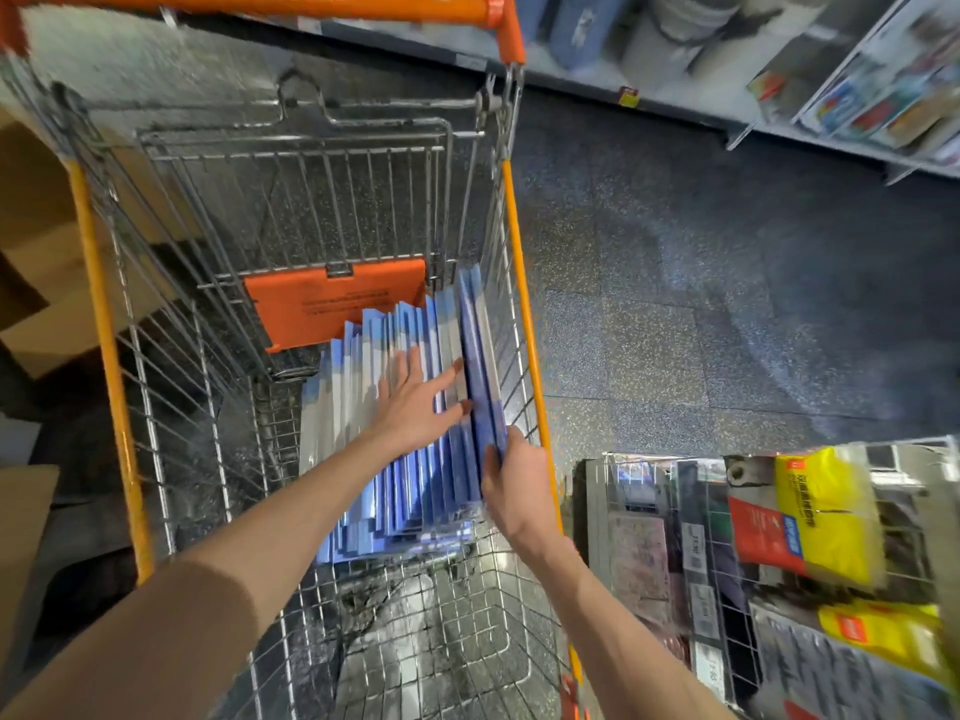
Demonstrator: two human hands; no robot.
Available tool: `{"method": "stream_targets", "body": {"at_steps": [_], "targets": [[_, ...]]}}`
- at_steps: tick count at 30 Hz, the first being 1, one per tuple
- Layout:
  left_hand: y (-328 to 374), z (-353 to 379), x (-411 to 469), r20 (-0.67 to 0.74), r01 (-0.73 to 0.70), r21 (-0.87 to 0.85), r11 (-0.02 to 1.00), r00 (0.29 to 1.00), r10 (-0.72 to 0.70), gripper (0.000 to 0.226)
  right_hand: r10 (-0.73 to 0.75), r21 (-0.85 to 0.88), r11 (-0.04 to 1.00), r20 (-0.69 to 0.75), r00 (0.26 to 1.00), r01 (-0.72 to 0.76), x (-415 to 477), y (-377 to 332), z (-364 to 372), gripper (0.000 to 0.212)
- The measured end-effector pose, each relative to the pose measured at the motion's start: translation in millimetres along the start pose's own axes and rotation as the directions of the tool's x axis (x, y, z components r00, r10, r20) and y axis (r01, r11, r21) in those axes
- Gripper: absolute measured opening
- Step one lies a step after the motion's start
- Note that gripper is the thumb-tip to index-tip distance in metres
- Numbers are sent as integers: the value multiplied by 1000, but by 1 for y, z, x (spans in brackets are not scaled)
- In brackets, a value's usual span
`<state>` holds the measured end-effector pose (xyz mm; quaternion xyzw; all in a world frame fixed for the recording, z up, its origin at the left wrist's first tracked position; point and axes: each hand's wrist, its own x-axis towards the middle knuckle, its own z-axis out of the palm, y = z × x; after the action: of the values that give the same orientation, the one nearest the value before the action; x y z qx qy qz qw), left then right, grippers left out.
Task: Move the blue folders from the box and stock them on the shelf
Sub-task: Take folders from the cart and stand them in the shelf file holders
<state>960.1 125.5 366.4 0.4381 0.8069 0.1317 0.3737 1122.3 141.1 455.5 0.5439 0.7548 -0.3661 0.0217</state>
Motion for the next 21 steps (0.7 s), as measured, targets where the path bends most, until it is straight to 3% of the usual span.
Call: {"method": "stream_targets", "body": {"at_steps": [2,5,9,13,14,18,21], "targets": [[18,-13,-13,-32,47,-288,957,998,-59,68,-35,2,999,-52,998,35,-8,-10,-23,15],[49,-34,-34,54,140,-603,786,989,-135,86,-95,16,995,-130,987,98,-18,-23,-56,13],[117,-62,-66,278,315,-862,396,949,-149,77,-174,38,982,-198,965,185,-51,-42,-107,16],[155,-86,-107,168,191,-899,394,981,-93,113,-256,101,952,-261,931,290,-96,-56,-140,33],[162,-91,-123,145,168,-908,384,986,-86,111,-266,139,940,-268,926,311,-111,-58,-147,39],[187,-111,-204,-44,-6,-922,387,995,-90,67,-336,236,879,-310,889,414,-182,-65,-168,51],[200,-115,-258,-182,-144,-894,423,982,-51,51,-319,342,832,-349,881,437,-231,-62,-180,49]]}}
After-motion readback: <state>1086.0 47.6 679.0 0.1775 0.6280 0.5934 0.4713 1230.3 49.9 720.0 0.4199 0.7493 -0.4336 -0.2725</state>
